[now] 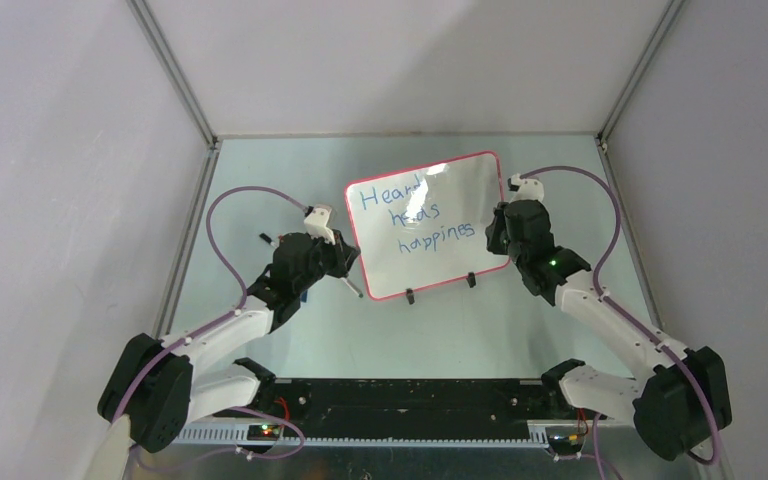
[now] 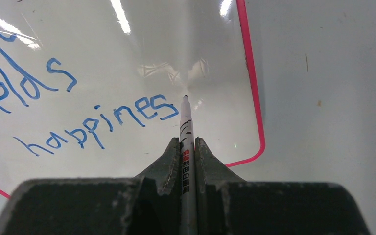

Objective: Write a sentence on the whiteboard

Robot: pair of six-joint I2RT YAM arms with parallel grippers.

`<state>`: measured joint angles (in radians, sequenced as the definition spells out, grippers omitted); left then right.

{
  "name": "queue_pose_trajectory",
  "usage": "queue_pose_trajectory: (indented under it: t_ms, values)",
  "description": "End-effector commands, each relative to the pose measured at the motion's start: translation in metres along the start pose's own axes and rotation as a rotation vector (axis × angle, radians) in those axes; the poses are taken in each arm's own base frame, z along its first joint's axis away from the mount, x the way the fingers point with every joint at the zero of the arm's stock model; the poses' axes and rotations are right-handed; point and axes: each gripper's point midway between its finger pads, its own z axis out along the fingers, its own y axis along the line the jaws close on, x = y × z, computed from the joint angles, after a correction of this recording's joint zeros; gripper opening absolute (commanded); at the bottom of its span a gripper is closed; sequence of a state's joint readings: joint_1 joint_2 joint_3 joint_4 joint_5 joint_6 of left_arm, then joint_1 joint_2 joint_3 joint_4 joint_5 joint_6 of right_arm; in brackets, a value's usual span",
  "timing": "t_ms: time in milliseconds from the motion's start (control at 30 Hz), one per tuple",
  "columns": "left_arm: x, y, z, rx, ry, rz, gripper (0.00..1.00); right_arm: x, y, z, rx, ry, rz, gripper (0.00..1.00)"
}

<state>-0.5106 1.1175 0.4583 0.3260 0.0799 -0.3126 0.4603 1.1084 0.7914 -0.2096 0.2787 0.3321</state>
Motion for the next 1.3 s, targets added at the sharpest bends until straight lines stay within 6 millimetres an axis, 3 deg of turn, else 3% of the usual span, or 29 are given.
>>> queue_pose_trajectory:
  t_ms: [0,1267]
  values:
    - [-0.013,-0.002,-0.002,0.002,-0.045,0.029,0.21,-0.01,0.004,0.004,-0.014,-0.034,0.026,0.0]
    - [-0.013,-0.001,-0.002,-0.006,-0.044,0.035,0.21,-0.018,0.002,0.018,0.011,-0.036,0.035,0.0]
